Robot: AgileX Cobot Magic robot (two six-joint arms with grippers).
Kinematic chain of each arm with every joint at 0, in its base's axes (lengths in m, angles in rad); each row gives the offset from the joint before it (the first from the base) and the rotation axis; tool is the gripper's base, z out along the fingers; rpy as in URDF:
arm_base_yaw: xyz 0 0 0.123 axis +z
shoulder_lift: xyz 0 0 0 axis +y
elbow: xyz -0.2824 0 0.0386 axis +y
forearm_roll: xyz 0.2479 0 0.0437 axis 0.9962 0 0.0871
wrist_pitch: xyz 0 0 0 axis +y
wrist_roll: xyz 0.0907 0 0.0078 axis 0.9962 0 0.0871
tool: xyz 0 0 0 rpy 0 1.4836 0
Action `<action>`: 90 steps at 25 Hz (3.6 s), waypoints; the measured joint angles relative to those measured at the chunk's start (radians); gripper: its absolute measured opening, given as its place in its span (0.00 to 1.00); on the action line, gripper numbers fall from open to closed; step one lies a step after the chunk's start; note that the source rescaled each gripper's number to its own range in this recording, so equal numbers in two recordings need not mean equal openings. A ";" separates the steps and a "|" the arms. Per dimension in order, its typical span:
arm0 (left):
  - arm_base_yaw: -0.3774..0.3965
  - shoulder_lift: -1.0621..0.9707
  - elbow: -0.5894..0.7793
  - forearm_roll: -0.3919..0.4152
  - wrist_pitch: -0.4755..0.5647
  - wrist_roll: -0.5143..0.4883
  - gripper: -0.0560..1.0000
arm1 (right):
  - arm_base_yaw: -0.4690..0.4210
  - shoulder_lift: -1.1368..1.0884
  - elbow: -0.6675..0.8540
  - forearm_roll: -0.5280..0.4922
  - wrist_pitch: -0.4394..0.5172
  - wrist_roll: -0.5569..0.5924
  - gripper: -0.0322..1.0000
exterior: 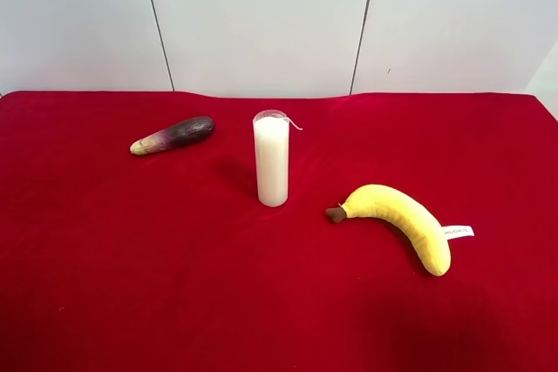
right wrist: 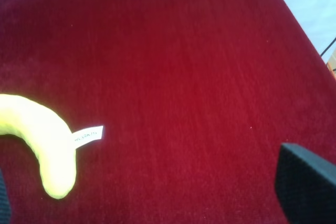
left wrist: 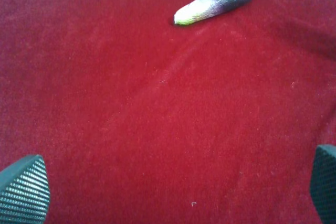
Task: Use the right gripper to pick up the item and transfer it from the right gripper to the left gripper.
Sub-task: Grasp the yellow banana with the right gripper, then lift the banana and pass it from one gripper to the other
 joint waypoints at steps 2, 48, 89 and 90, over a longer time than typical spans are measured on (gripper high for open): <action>0.000 0.000 0.000 0.000 0.000 0.000 1.00 | 0.000 0.000 0.000 0.000 0.000 0.000 1.00; 0.000 0.000 0.000 -0.002 0.000 0.000 1.00 | 0.081 0.810 -0.276 0.129 -0.065 -0.168 1.00; 0.000 0.000 0.000 -0.003 0.000 0.001 1.00 | 0.355 1.785 -0.279 0.060 -0.449 -0.130 0.04; 0.000 0.000 0.000 -0.003 0.000 0.001 1.00 | 0.355 1.785 -0.279 0.060 -0.449 -0.130 0.03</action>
